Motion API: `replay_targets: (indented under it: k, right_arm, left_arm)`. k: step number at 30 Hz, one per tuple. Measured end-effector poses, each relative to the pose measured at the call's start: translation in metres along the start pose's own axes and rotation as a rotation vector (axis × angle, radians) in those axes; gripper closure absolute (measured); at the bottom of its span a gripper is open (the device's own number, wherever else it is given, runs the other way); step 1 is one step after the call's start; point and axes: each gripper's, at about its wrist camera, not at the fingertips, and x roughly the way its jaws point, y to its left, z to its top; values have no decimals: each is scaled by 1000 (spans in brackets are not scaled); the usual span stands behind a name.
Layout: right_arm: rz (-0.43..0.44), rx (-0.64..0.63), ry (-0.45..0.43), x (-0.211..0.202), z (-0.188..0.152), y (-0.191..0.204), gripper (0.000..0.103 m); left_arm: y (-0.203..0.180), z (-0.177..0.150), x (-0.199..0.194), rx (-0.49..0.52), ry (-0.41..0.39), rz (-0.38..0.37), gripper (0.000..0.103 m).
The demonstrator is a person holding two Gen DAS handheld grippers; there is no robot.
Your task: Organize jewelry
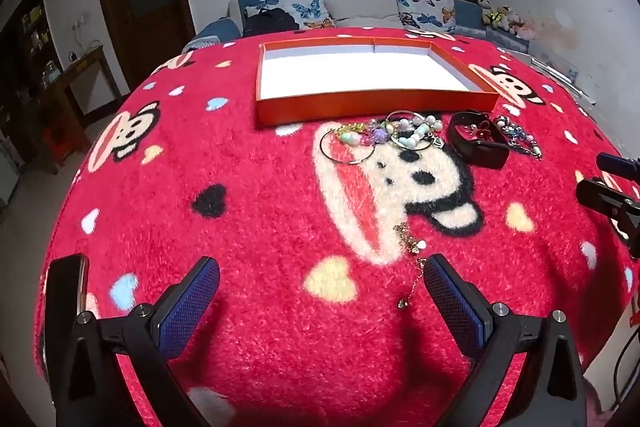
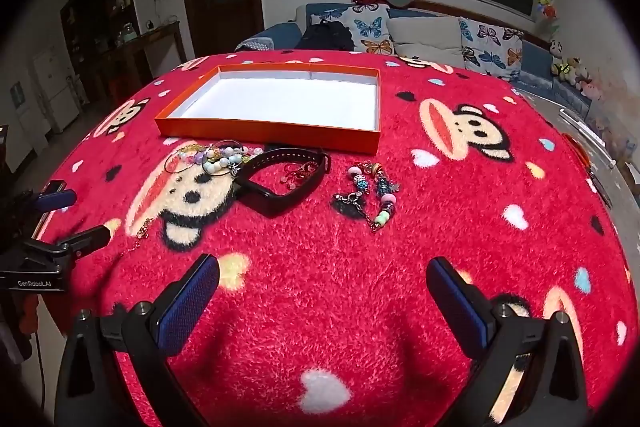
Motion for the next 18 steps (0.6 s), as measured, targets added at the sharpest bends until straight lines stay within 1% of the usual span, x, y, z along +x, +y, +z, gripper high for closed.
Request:
replay_targets:
  k: [8, 18]
  right_arm:
    - [0, -4, 3, 0, 0, 2, 0]
    - [4, -16, 1, -1, -1, 6, 0]
  left_arm:
    - [7, -2, 0, -26, -3, 4, 0]
    - [8, -3, -6, -29, -17, 1, 0]
